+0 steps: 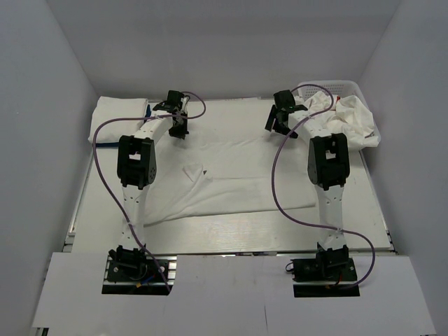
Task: Fold and stack the t-shirts
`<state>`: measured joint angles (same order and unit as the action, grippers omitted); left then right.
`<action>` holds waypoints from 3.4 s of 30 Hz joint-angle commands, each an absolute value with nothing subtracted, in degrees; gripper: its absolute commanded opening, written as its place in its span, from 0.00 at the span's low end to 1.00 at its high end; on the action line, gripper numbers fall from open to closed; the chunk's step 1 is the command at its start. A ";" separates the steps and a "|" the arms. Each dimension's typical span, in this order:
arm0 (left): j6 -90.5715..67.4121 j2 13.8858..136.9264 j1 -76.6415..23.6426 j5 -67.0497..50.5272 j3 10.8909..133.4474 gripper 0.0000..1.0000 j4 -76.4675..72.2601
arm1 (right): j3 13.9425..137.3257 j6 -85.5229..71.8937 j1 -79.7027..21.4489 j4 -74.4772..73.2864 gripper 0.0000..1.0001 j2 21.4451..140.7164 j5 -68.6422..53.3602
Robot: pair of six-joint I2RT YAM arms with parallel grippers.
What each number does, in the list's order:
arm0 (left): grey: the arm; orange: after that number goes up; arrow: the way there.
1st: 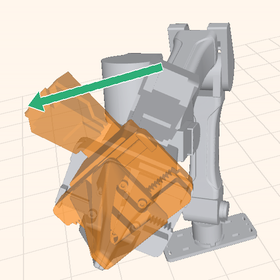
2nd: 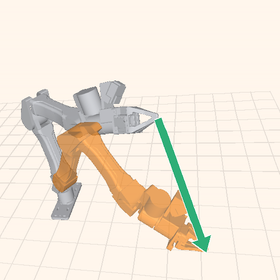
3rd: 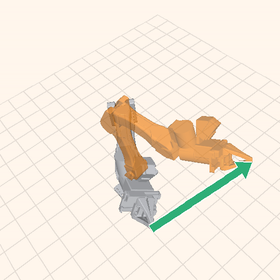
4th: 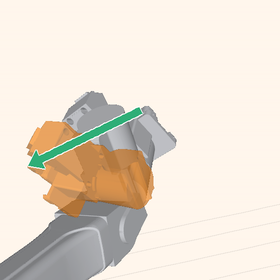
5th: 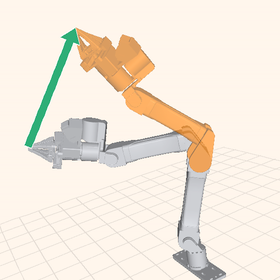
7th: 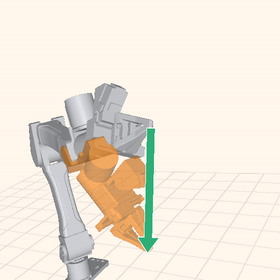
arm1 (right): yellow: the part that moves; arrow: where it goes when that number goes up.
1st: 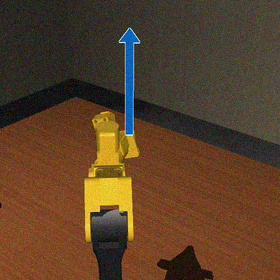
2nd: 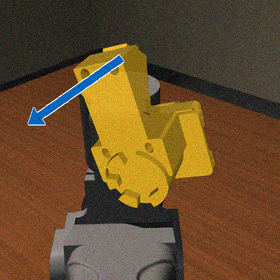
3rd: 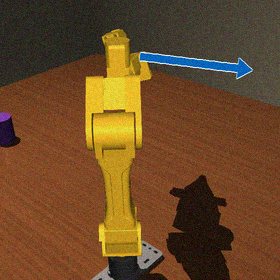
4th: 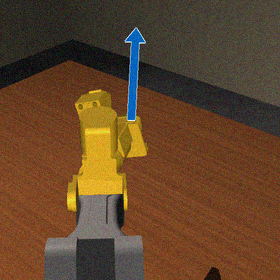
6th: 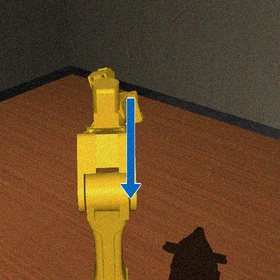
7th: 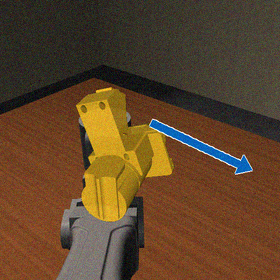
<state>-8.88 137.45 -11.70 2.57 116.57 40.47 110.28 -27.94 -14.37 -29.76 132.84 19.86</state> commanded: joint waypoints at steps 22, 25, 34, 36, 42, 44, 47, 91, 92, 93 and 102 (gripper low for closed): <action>-8.96 128.58 -11.60 2.38 115.14 0.00 39.81 | 111.18 -30.32 -14.59 -31.03 0.06 135.88 21.53; -8.96 127.18 -11.60 1.85 114.52 0.00 39.29 | 110.83 -29.54 -14.77 -31.03 0.00 134.57 21.27; -10.01 117.35 -11.60 2.99 103.13 0.00 35.86 | 101.89 -26.81 -15.21 -25.23 0.00 124.82 23.11; -11.42 112.71 -11.60 3.69 97.25 0.00 34.47 | 97.77 -26.54 -15.29 -23.65 0.00 122.18 23.03; -15.46 102.76 -11.60 1.42 83.51 0.00 31.90 | 87.30 -25.75 -16.43 -18.47 0.00 113.30 22.06; -16.16 98.89 -12.12 1.41 78.76 0.00 30.33 | 83.77 -25.23 -16.44 -17.41 0.00 110.49 22.41; -18.28 95.29 -12.13 0.88 74.02 0.00 30.32 | 80.18 -24.96 -16.61 -16.79 0.00 107.67 23.11; -29.28 87.16 -13.71 -6.40 62.83 1.00 38.51 | 58.70 -20.39 -17.40 -9.32 0.90 85.16 3.78; -29.27 88.84 -13.71 -7.46 63.45 1.00 37.80 | 59.49 -20.13 -17.49 -9.32 0.90 87.25 3.26; -29.27 90.25 -13.71 -11.30 63.98 1.00 36.75 | 61.16 -20.13 -17.49 -8.97 0.90 88.23 1.08; -28.74 86.15 -17.05 -17.49 55.39 1.00 35.24 | 63.11 -19.25 -19.51 -18.36 0.90 95.63 12.91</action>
<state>-29.56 92.07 -16.45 -15.55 58.08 35.46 61.71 -20.62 -18.83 -13.89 95.74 7.22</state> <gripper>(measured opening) 0.997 0.904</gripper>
